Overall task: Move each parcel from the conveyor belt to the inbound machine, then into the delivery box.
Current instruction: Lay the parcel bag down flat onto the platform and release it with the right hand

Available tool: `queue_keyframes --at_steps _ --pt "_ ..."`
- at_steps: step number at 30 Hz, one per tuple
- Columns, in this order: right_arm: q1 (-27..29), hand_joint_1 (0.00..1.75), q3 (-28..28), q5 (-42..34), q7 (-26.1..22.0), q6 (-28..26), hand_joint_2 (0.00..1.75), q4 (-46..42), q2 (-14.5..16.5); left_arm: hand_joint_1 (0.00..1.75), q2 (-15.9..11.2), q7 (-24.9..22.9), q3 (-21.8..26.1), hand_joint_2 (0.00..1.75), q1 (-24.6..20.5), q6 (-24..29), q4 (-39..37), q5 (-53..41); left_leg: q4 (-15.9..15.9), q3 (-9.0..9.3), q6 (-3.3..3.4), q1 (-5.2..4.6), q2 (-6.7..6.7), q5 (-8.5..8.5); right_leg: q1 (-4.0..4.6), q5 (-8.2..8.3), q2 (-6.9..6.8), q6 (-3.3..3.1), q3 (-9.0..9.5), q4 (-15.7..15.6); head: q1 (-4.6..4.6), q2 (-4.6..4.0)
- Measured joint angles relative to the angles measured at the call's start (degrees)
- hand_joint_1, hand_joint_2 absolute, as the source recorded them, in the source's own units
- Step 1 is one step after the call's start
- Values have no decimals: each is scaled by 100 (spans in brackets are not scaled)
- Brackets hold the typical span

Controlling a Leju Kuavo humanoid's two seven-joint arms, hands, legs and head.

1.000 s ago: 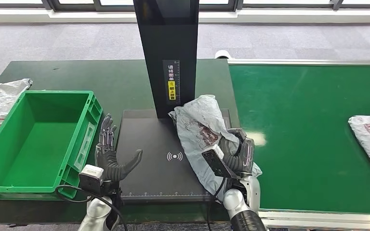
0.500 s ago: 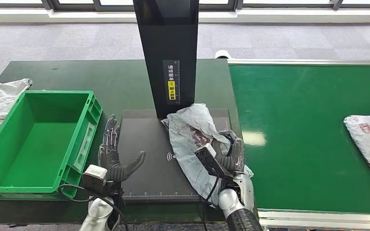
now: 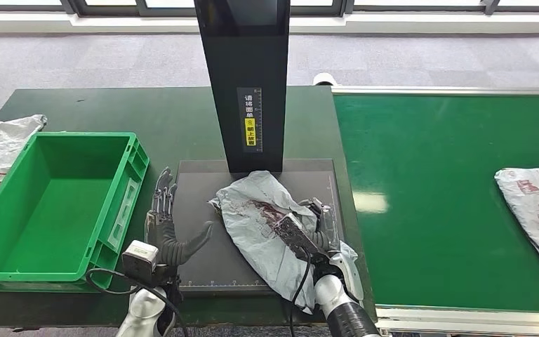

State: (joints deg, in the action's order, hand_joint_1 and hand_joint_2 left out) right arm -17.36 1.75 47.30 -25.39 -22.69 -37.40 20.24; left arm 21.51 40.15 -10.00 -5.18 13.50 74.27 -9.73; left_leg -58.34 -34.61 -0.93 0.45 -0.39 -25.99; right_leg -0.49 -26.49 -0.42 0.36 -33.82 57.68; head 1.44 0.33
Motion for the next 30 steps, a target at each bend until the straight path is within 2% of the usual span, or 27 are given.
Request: queue_keyframes --at_steps 4,15,17,19,21,25,30 --pt "-18 0 1 -43 35 -16 175 46 0 0 0 0 2 175 9 2 2 0 0 0 0 0 0 0 0 0 0 0 0 0 0 0" --pt "-28 0 0 -55 130 -181 175 70 0 0 0 0 2 175 14 20 2 0 0 0 0 0 0 0 0 0 0 0 0 0 0 0" --pt "8 0 -3 -184 1 -720 87 0 0 0 0 0 2 175 41 68 12 0 0 0 0 0 0 0 0 0 0 0 -1 0 0 0" --pt "276 0 -85 -567 -679 -1457 0 -817 -17 0 0 0 2 175 116 143 45 0 -1 -3 0 -1 0 -1 -1 0 1 0 -5 0 0 0" --pt "560 0 -218 -860 -1261 -1742 0 -1838 -41 0 0 0 2 175 176 183 75 0 -2 -4 1 -3 2 -3 -2 -1 3 0 -9 0 0 0" --pt "728 0 -353 -915 -1365 -1762 0 -2625 -74 0 0 0 2 175 198 189 96 0 -1 -2 1 -4 7 -5 -3 -1 8 0 -9 -1 0 0" --pt "823 0 -433 -930 -1373 -1762 0 -3062 -85 0 0 0 2 175 203 189 101 0 -1 3 0 -3 9 -4 -2 0 9 0 -7 -1 0 1"
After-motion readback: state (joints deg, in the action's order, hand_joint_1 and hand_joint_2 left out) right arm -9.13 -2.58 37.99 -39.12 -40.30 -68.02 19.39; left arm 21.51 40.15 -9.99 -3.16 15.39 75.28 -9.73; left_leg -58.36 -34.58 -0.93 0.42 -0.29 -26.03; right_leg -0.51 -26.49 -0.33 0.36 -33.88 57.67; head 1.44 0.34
